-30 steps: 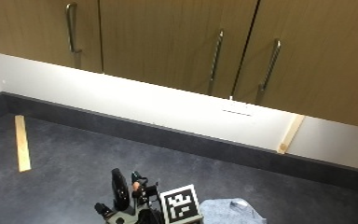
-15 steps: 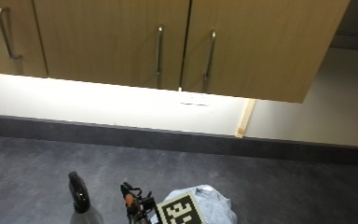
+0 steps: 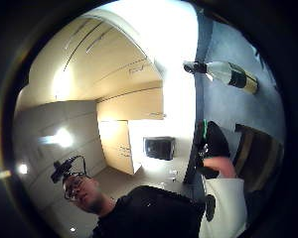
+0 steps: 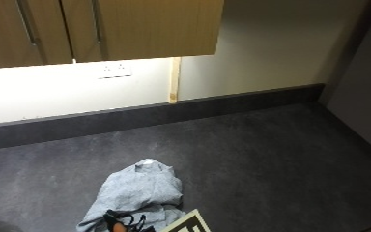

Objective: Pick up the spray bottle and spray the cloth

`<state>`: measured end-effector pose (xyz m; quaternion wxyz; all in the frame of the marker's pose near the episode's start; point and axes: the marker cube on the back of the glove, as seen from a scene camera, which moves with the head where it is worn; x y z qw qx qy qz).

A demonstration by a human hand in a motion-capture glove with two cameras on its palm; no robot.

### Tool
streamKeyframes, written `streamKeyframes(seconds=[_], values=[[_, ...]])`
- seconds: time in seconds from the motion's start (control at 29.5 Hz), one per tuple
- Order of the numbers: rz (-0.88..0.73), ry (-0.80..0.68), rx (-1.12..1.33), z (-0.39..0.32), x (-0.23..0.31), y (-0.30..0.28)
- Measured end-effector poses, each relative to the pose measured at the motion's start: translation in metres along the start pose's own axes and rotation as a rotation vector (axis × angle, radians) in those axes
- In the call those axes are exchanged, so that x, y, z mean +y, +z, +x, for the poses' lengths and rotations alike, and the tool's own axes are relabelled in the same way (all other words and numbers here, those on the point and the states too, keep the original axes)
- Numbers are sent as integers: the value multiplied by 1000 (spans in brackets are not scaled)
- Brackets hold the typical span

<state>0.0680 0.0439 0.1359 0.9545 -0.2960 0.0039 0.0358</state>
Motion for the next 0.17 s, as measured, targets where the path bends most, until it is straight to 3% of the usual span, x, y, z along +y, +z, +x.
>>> streamKeyframes(seconds=[0.17], values=[[0, 0, 0, 0, 0, 0]])
